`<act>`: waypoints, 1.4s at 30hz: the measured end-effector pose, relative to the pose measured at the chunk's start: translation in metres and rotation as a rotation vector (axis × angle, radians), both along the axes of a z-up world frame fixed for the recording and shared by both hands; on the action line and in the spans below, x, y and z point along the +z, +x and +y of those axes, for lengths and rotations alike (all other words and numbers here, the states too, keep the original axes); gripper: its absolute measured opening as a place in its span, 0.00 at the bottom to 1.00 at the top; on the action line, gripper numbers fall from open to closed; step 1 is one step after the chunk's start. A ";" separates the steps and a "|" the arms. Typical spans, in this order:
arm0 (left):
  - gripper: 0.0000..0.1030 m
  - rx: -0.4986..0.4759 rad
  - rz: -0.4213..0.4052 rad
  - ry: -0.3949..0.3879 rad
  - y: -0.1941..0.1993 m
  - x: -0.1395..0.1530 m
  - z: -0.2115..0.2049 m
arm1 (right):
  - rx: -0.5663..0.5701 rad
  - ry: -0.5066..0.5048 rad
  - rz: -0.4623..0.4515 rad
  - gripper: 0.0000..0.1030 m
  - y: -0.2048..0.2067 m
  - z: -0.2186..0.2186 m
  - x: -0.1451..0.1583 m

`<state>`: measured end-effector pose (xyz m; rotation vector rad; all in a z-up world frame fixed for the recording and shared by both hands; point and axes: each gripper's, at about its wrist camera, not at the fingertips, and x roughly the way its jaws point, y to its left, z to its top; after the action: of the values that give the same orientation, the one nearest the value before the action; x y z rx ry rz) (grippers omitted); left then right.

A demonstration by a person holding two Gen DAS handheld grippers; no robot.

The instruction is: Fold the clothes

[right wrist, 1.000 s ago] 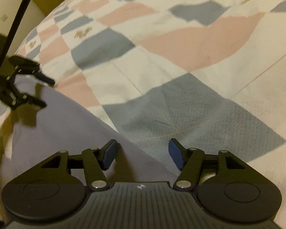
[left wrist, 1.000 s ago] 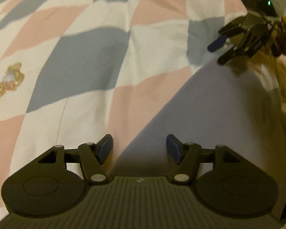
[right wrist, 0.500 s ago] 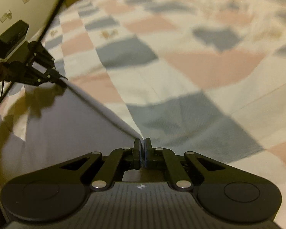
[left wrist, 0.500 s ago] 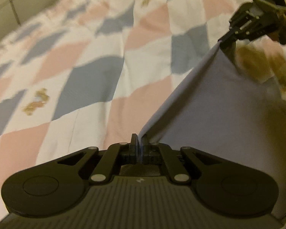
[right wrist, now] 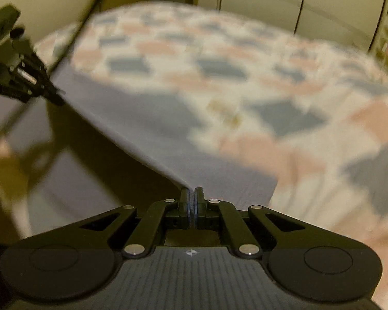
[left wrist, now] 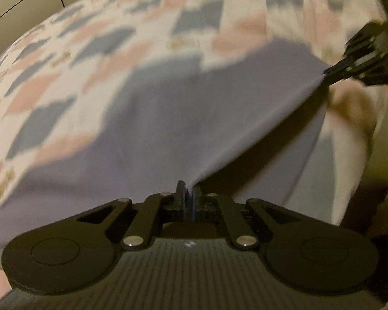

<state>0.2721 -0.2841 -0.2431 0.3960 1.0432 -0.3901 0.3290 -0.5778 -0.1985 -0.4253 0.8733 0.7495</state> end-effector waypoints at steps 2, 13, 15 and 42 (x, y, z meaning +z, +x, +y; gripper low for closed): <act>0.11 -0.014 0.009 0.098 -0.012 -0.022 -0.011 | -0.010 -0.045 0.054 0.01 -0.023 -0.001 -0.027; 0.25 -0.251 -0.169 0.358 -0.047 -0.039 -0.033 | -0.738 0.480 0.391 0.36 -0.035 -0.070 -0.061; 0.30 -0.282 -0.177 0.375 -0.046 -0.041 -0.030 | -0.925 0.646 0.517 0.36 -0.037 -0.090 -0.075; 0.03 -0.480 -0.295 0.737 -0.051 -0.074 0.022 | -1.164 0.702 0.415 0.09 -0.034 -0.089 -0.071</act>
<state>0.2215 -0.2623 -0.3171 1.3390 0.7653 -0.3453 0.2953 -0.6664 -0.2696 0.8561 0.9878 -0.0005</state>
